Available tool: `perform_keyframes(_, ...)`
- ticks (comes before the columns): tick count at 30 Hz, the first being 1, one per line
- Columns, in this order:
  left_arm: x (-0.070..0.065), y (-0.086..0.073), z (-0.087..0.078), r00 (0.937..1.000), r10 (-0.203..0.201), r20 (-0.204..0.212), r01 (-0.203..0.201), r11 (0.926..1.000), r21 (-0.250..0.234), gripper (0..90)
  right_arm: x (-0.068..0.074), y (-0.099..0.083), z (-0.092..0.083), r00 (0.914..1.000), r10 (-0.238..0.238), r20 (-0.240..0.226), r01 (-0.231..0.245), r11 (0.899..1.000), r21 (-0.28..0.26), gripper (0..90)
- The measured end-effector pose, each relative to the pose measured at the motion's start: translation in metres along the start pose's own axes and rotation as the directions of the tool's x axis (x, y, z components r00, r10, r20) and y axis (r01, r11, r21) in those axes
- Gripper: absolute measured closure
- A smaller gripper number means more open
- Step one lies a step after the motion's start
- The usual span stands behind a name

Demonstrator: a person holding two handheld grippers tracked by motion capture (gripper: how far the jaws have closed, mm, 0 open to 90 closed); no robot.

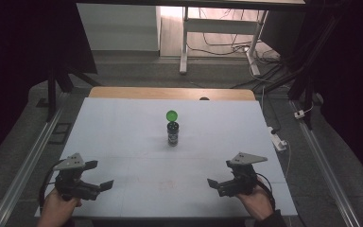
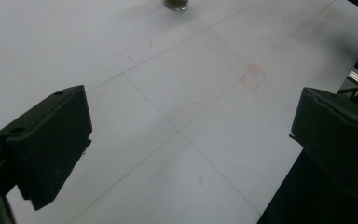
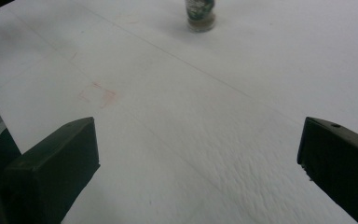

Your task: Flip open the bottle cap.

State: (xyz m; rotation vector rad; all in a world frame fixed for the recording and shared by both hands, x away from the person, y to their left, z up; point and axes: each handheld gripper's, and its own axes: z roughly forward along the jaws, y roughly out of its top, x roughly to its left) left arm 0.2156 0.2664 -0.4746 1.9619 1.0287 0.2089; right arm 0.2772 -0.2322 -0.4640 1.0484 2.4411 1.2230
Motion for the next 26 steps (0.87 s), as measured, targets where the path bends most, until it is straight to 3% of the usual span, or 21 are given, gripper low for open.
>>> perform_keyframes(6,0.002,-0.02,-0.018,0.9984,-0.041,-0.038,0.04,0.9989,-0.023,0.0,-0.007,-0.019,-0.023,0.998,0.045,0.044,-0.045,0.999,-0.017,0.0)
perform_keyframes(13,0.004,-0.037,-0.029,0.9933,-0.066,-0.095,0.066,0.9978,-0.002,0.0,-0.014,-0.041,-0.042,0.9904,0.106,0.089,-0.106,0.994,-0.004,0.0)
perform_keyframes(21,0.001,-0.047,-0.033,0.9857,-0.06,-0.158,0.068,0.9968,0.043,0.0,-0.014,-0.051,-0.056,0.9829,0.144,0.114,-0.144,0.989,-0.008,0.0)
perform_keyframes(26,0.003,-0.047,-0.033,0.985,-0.071,-0.157,0.079,0.9958,0.046,0.0,-0.014,-0.052,-0.056,0.9817,0.15,0.117,-0.152,0.988,0.005,0.0)
